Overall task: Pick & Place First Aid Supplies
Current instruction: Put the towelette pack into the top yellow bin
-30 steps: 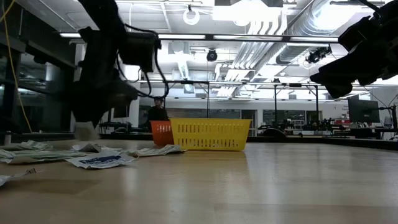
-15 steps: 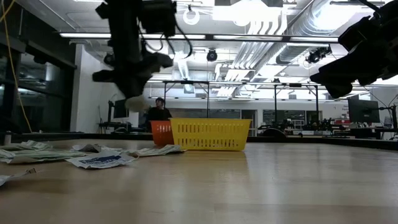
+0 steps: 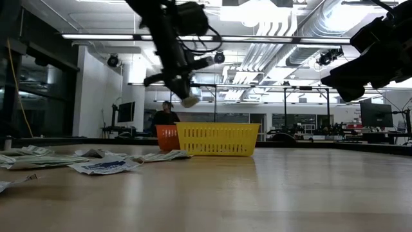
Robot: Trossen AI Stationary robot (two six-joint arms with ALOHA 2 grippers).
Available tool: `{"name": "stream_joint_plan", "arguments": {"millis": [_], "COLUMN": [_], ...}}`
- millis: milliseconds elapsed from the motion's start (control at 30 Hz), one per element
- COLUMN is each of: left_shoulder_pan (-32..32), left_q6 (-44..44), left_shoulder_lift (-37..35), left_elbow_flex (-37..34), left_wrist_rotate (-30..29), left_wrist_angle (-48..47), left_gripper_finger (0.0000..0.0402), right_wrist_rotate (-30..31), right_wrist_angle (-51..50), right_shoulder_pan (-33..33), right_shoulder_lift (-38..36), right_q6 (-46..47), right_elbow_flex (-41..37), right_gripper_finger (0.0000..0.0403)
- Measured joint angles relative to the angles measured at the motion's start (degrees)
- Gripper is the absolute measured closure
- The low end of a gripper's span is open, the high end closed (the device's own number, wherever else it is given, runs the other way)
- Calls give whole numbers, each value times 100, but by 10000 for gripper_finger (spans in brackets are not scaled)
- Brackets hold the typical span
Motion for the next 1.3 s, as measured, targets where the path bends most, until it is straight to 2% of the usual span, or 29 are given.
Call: {"name": "stream_joint_plan", "arguments": {"millis": [333,467,800,1000,1300], "left_shoulder_pan": [239,239,260,260,260], "left_q6": [1832,2644,3574,3638,3745], "left_shoulder_lift": [1454,1868,2227,2246,2246], "left_elbow_flex": [1777,2208,2274,2272,2270], "left_wrist_rotate": [-17,-3,26,46,180], "left_wrist_angle": [214,260,291,292,245], "left_gripper_finger": [401,401,401,398,341], "right_wrist_rotate": [4,1,0,0,0], "right_wrist_angle": [6,4,4,4,4], "right_shoulder_pan": [0,0,0,0,0], "right_shoulder_lift": [15,47,47,45,47], "right_q6": [-1,-1,-1,-1,-1], "right_elbow_flex": [0,2,2,0,2], "right_gripper_finger": [263,263,263,263,263]}}
